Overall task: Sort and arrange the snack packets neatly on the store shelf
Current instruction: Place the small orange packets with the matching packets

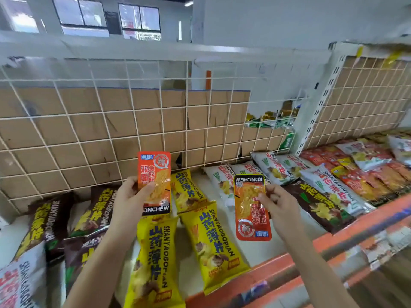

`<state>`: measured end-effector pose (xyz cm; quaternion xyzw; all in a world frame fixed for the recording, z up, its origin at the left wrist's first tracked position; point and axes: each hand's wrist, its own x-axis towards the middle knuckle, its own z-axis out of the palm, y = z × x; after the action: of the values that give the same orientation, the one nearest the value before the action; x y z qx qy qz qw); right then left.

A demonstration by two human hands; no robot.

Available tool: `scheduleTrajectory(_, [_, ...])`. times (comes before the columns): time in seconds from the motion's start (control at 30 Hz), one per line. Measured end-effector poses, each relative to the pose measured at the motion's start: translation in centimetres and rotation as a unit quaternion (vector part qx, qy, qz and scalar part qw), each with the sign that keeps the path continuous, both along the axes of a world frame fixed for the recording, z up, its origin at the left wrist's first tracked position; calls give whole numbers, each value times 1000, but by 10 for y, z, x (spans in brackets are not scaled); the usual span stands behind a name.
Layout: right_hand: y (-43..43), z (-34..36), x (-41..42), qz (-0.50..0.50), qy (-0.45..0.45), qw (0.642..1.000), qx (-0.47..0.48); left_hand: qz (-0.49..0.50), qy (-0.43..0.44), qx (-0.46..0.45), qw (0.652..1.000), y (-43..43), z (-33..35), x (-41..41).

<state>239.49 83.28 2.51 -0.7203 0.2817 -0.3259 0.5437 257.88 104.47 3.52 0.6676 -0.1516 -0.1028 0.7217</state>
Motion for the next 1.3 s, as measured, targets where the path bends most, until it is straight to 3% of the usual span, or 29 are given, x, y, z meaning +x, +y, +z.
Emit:
scheduleTrajectory(0.23, [-33, 1, -65, -42, 16, 998, -49, -63, 16, -34, 997, -38, 12, -54])
scheduleTrajectory(0.83, [-186, 0, -291, -139, 15, 990, 16, -130, 93, -24, 987, -223, -5, -244])
scheduleTrajectory(1.3, [-321, 2, -308, -190, -33, 981, 16, -204, 48, 33, 977, -370, 11, -244])
